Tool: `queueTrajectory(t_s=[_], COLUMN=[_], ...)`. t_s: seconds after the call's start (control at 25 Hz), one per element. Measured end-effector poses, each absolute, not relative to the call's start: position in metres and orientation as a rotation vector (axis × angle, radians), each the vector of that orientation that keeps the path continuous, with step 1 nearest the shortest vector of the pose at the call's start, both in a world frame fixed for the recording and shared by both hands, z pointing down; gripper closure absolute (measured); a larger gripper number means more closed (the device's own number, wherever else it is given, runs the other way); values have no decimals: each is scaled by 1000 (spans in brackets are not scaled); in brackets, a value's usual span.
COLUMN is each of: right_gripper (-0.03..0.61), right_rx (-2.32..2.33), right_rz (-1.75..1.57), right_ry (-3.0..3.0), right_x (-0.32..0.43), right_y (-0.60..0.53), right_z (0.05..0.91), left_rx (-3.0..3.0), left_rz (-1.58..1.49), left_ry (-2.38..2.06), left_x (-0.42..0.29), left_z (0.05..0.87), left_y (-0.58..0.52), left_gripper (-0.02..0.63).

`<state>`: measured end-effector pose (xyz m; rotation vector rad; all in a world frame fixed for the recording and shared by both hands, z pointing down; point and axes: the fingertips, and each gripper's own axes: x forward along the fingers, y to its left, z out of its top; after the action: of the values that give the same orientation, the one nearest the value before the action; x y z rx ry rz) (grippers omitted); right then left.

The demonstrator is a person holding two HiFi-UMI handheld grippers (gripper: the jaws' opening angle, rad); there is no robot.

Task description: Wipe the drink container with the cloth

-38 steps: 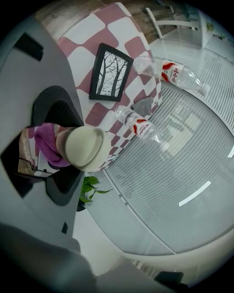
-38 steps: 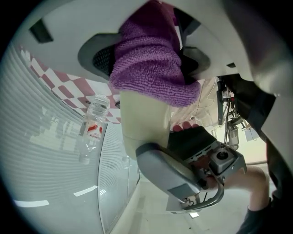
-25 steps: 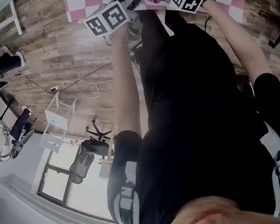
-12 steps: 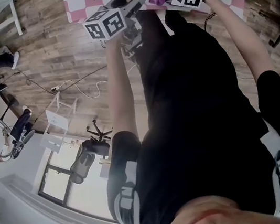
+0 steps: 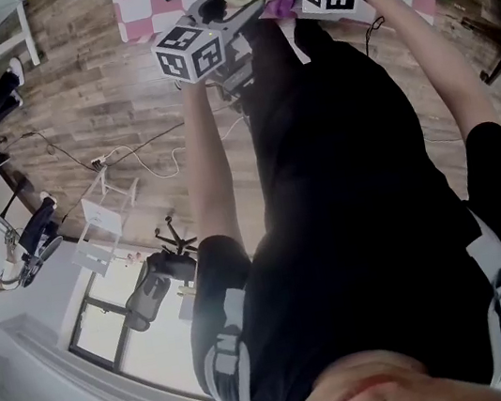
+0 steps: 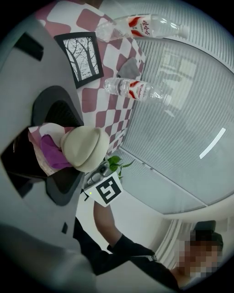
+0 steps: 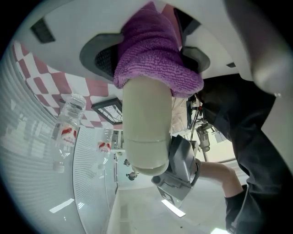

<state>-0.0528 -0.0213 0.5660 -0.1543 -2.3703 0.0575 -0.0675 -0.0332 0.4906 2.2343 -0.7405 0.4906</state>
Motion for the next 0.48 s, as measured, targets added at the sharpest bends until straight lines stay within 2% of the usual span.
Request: queueTrajectory(t_s=[0.48], right_gripper=[232], right_rx=[-272], right_rz=[-76], right_ry=[-2428], right_x=[-75], right_y=[-15], right_z=[519], left_rx=[2350], left_rz=[562], left_ry=[-690], left_x=[-62], left_z=[491], left_y=[-24], left_gripper=[319])
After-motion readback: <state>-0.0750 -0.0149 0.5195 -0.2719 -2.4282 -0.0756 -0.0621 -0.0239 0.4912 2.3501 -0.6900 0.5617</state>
